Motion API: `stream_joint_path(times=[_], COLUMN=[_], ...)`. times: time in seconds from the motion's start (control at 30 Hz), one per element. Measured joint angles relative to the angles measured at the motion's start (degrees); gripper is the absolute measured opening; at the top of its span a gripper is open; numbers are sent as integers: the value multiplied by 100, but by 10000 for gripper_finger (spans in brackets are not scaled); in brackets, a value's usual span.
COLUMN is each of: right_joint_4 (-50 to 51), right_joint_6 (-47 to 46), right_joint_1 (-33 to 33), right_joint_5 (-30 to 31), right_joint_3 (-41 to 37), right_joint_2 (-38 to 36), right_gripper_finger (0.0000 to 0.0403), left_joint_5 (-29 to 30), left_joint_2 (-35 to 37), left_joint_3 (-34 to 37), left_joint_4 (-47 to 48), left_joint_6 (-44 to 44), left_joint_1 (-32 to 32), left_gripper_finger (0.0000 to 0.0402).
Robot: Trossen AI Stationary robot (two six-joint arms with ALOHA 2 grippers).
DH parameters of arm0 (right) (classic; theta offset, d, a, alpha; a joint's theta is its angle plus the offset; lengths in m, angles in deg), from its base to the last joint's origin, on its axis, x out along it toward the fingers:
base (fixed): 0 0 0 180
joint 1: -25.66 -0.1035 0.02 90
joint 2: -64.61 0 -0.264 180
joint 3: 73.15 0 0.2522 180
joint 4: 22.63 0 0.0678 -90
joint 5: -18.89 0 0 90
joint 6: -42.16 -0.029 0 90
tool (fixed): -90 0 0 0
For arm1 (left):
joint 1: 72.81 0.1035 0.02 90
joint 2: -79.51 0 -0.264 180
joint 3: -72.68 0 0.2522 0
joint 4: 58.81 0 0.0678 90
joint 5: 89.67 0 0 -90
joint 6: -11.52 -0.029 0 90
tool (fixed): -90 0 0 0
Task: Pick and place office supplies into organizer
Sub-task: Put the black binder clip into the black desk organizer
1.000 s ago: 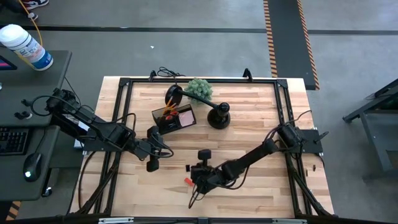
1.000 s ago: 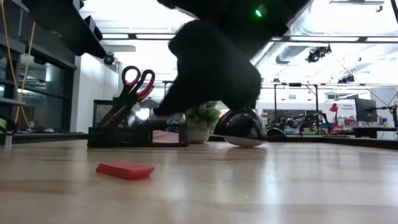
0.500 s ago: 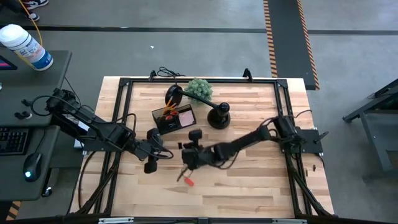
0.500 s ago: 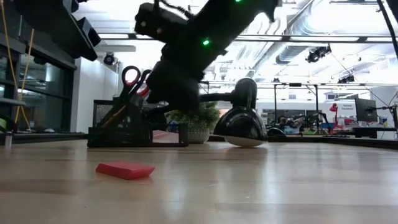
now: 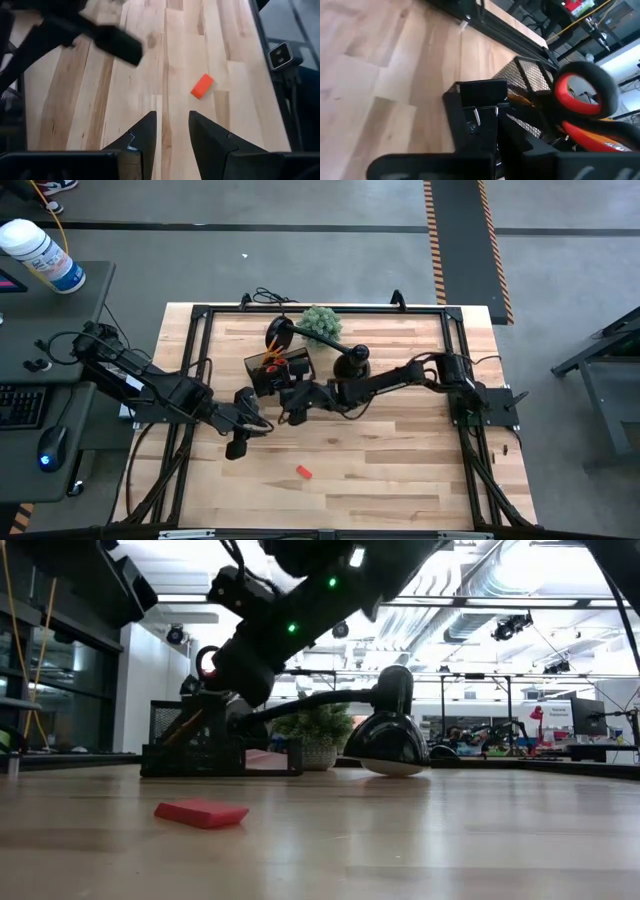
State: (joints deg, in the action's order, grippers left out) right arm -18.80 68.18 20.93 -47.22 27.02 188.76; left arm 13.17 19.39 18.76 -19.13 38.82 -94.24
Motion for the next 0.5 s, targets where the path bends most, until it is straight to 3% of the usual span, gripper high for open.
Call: stream_joint_path(times=[0.17, 0.5], right_joint_4=[-174, -198], right_joint_6=[-1, 314], right_joint_1=[219, 362], right_joint_5=[-270, -139], right_joint_3=[67, 924], right_joint_2=[258, 1075], right_gripper_finger=[0, 0], left_joint_5=[17, 87], left_joint_2=[318, 547], left_joint_3=[0, -2], left_joint_4=[1, 0], left_joint_6=[1, 1], left_joint_1=[0, 2], left_gripper_finger=[101, 101])
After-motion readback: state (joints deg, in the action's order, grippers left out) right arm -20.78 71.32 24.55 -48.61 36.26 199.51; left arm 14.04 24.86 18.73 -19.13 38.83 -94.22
